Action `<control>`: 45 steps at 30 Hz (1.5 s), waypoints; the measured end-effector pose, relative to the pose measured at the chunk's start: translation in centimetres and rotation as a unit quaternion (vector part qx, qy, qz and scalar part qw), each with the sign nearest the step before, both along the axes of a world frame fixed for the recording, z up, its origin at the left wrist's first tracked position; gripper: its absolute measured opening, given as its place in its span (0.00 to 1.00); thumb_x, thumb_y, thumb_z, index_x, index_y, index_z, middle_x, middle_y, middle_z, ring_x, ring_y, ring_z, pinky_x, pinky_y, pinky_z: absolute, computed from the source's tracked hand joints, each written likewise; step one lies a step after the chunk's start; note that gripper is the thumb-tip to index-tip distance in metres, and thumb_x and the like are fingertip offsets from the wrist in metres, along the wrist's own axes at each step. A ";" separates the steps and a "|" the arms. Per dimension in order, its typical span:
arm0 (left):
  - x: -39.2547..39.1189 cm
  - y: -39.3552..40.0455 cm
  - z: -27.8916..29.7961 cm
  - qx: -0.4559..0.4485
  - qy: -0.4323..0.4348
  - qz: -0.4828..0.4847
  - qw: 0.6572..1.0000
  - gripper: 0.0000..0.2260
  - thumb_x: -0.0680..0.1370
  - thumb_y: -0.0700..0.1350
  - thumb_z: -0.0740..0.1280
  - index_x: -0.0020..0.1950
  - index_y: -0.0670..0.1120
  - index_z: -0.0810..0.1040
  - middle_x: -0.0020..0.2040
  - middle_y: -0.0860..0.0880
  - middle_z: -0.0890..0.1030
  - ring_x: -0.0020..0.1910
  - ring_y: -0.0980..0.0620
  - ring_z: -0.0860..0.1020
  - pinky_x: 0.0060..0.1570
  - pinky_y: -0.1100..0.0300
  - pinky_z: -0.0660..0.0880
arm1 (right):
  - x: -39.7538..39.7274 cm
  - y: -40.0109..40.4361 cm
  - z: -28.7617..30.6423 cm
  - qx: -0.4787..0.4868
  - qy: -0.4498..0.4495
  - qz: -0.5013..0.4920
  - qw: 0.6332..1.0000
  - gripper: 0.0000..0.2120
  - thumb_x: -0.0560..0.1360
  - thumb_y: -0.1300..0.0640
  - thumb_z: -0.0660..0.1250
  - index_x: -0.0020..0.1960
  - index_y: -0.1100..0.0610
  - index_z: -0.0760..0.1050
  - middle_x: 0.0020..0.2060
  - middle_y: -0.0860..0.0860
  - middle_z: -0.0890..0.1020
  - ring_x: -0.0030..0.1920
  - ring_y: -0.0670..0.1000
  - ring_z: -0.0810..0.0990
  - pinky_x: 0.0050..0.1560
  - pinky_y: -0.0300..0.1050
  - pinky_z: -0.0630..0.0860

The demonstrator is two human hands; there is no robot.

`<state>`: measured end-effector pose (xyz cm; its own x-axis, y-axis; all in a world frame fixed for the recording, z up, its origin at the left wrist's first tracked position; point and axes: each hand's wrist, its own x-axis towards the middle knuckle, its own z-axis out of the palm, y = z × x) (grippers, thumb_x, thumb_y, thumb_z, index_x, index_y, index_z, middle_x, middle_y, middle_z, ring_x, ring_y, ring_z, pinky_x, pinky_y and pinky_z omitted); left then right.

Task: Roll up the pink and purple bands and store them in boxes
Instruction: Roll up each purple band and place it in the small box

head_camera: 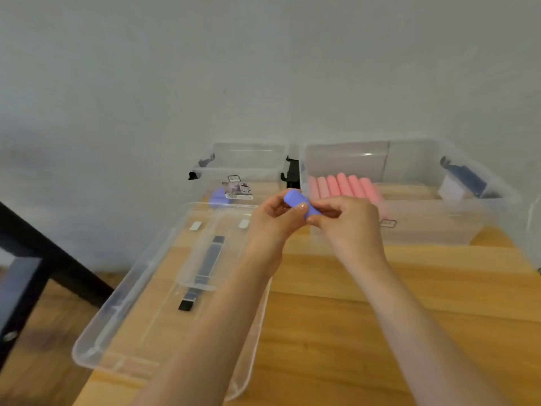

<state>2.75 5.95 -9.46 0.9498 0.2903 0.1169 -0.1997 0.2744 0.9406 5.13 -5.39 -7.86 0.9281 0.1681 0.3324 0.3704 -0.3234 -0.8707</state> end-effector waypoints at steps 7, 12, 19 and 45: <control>1.6 7.1 4.4 -0.009 0.101 0.090 0.991 0.08 0.71 0.38 0.70 0.50 0.44 0.79 0.41 0.47 0.82 0.45 0.49 0.80 0.51 0.58 0.78 | 3.5 7.4 5.2 -0.009 0.087 0.071 0.994 0.13 0.66 0.68 0.73 0.50 0.62 0.82 0.39 0.48 0.81 0.35 0.36 0.76 0.39 0.23 0.71; 3.3 11.4 8.6 -0.016 0.155 0.119 0.981 0.07 0.74 0.34 0.67 0.47 0.45 0.79 0.42 0.45 0.81 0.43 0.50 0.79 0.50 0.60 0.77 | 6.6 12.4 8.7 -0.026 0.170 0.089 0.981 0.13 0.65 0.69 0.73 0.50 0.64 0.81 0.38 0.49 0.80 0.34 0.37 0.77 0.36 0.22 0.70; 4.7 18.3 11.1 0.397 0.253 0.093 0.877 0.16 0.76 0.46 0.67 0.64 0.48 0.72 0.61 0.52 0.75 0.62 0.52 0.71 0.57 0.65 0.65 | 11.4 16.4 11.8 -0.108 0.214 0.043 0.970 0.11 0.66 0.69 0.72 0.49 0.63 0.82 0.43 0.54 0.83 0.38 0.46 0.79 0.39 0.27 0.70; 6.4 23.0 2.6 0.646 0.276 0.045 0.710 0.30 0.67 0.45 0.68 0.69 0.38 0.68 0.69 0.44 0.70 0.68 0.48 0.63 0.60 0.49 0.68 | 24.8 28.1 -4.6 -0.315 0.317 0.063 0.892 0.12 0.68 0.67 0.72 0.51 0.65 0.81 0.51 0.60 0.82 0.52 0.56 0.80 0.50 0.39 0.70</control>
